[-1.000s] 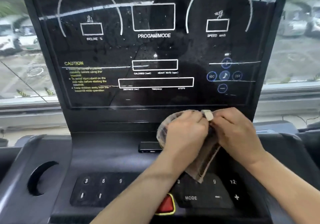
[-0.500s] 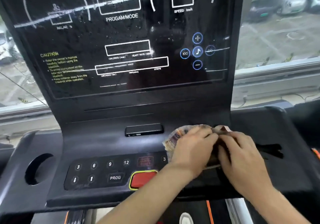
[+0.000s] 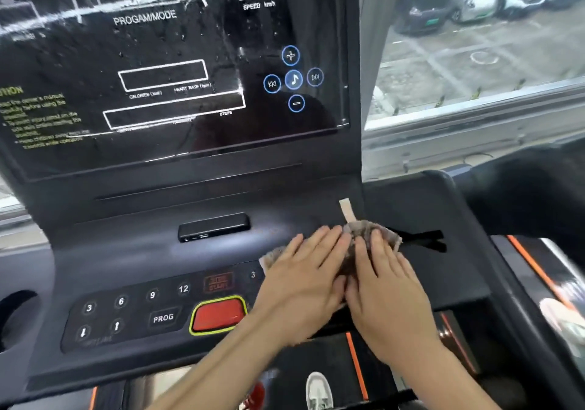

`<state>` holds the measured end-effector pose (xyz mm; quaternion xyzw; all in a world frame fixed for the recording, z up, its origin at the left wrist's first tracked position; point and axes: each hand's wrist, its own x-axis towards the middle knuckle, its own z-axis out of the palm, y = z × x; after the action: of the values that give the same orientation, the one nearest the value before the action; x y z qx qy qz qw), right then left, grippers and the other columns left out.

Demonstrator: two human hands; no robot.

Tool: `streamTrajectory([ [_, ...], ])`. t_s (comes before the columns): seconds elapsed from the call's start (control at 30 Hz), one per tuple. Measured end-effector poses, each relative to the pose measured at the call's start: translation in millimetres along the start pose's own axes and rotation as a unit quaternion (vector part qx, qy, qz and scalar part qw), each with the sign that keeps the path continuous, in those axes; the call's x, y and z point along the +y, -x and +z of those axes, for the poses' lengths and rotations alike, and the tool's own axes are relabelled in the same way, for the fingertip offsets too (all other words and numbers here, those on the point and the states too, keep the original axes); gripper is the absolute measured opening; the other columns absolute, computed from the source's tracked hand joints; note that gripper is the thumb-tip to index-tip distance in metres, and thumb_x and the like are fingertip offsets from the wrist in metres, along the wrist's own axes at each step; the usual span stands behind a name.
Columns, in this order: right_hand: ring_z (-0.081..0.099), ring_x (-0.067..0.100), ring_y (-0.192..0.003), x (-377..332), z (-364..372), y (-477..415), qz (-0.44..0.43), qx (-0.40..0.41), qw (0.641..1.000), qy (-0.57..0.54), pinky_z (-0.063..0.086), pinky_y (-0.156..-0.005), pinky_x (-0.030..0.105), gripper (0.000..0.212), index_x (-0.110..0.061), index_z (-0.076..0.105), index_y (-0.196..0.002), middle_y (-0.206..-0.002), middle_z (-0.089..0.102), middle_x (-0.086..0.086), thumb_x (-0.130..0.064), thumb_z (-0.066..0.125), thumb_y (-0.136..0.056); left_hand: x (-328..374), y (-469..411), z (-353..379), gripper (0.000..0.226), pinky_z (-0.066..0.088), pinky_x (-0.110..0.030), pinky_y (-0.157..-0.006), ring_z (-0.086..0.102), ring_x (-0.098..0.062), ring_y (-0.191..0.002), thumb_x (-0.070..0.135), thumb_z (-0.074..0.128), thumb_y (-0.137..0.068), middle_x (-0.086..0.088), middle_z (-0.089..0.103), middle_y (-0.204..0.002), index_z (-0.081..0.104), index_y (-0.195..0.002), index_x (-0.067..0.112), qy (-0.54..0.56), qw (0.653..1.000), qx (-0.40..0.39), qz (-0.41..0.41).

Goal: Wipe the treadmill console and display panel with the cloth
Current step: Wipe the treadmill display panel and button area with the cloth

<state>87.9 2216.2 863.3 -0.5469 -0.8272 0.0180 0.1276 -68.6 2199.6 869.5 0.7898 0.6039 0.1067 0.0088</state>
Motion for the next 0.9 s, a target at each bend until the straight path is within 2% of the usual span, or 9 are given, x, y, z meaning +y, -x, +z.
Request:
streamTrajectory([
  [0.1,0.058,0.033,-0.121,3.7,0.4,1.6,0.013,-0.013,1.0,-0.019,0.05,-0.096,0.042,0.06,0.002,0.06,-0.127,-0.131,0.058,0.024,-0.036,0.032,-0.09,2.3,1.6,-1.0,0.053,0.029,-0.045,-0.113,0.032,-0.017,-0.142,0.039,0.035,-0.095,0.001,0.037,-0.153,0.042,-0.145,0.021,-0.012,0.999,0.01,0.03],
  [0.2,0.031,0.032,-0.143,-4.0,14.6,-34.0,0.019,-0.021,0.998,-0.055,0.036,-0.112,0.043,0.075,0.003,0.032,-0.147,-0.153,0.031,0.024,-0.05,0.015,-0.097,-16.5,-21.7,-9.9,0.047,0.03,-0.045,-0.111,0.033,-0.024,-0.139,0.038,0.04,-0.092,-0.002,0.035,-0.154,0.049,-0.137,0.029,-0.054,0.998,0.029,-0.009],
  [0.3,0.002,0.028,-0.149,-12.2,22.5,-79.3,0.031,0.018,0.991,-0.131,0.021,-0.12,0.042,0.08,0.001,0.006,-0.153,-0.16,-0.002,0.019,-0.051,0.01,-0.093,-27.8,-51.4,-27.2,0.037,0.045,-0.036,-0.085,0.046,-0.023,-0.113,0.035,0.049,-0.087,0.001,0.049,-0.134,0.058,-0.122,0.03,-0.048,0.995,0.063,-0.061],
  [0.37,-0.018,0.018,-0.147,-16.7,17.1,-105.1,0.031,0.038,0.985,-0.167,0.011,-0.122,0.039,0.08,-0.001,-0.005,-0.153,-0.158,-0.018,0.011,-0.05,0.005,-0.091,-28.5,-71.8,-43.5,0.026,0.043,-0.027,-0.066,0.045,-0.015,-0.098,0.031,0.055,-0.087,0.007,0.051,-0.115,0.06,-0.112,0.026,-0.02,0.995,0.081,-0.059],
  [0.4,-0.021,0.015,-0.146,-18.7,12.4,-116.6,0.024,0.068,0.982,-0.175,0.009,-0.122,0.04,0.077,-0.001,-0.004,-0.153,-0.158,-0.018,0.01,-0.048,0.008,-0.092,-29.4,-80.8,-52.2,0.022,0.04,-0.026,-0.062,0.042,-0.012,-0.095,0.029,0.056,-0.088,0.007,0.05,-0.109,0.06,-0.109,0.024,-0.009,0.993,0.098,-0.058],
  [0.53,-0.002,0.029,-0.149,-32.2,-16.9,-160.7,0.006,0.158,0.973,-0.165,0.013,-0.119,0.051,0.069,0.001,0.01,-0.152,-0.161,0.0,0.02,-0.04,0.021,-0.098,-44.1,-101.4,-82.1,0.022,0.052,-0.035,-0.057,0.043,-0.017,-0.088,0.019,0.055,-0.086,0.004,0.045,-0.103,0.061,-0.107,0.017,0.019,0.976,0.204,-0.07],
  [0.63,-0.006,0.031,-0.149,-62.6,-43.5,-189.6,-0.015,0.179,0.974,-0.139,0.003,-0.12,0.051,0.07,0.001,0.006,-0.153,-0.161,-0.003,0.02,-0.041,0.02,-0.098,-63.5,-99.7,-101.5,0.039,0.052,-0.032,-0.063,0.052,-0.02,-0.091,0.022,0.044,-0.084,0.0,0.055,-0.106,0.065,-0.116,0.015,0.014,0.958,0.271,-0.098],
  [0.77,-0.012,0.033,-0.148,-122.4,-66.4,-220.1,-0.035,0.186,0.977,-0.101,-0.003,-0.12,0.05,0.072,0.001,-0.002,-0.153,-0.16,-0.008,0.021,-0.035,0.03,-0.098,-103.2,-80.2,-121.7,0.054,0.047,-0.026,-0.075,0.06,-0.022,-0.097,-0.001,0.062,-0.075,-0.005,0.06,-0.114,0.061,-0.127,0.013,0.018,0.944,0.28,-0.176],
  [0.9,-0.002,0.026,-0.15,-140.2,-62.8,-223.7,-0.164,0.187,0.969,-0.011,0.002,-0.12,0.049,0.067,-0.007,0.005,-0.155,-0.163,0.001,0.012,-0.032,0.035,-0.1,-120.6,-53.1,-130.0,0.056,0.048,-0.027,-0.073,0.057,-0.018,-0.091,-0.005,0.063,-0.077,-0.001,0.057,-0.108,0.059,-0.129,0.015,0.038,0.933,0.291,-0.209],
])
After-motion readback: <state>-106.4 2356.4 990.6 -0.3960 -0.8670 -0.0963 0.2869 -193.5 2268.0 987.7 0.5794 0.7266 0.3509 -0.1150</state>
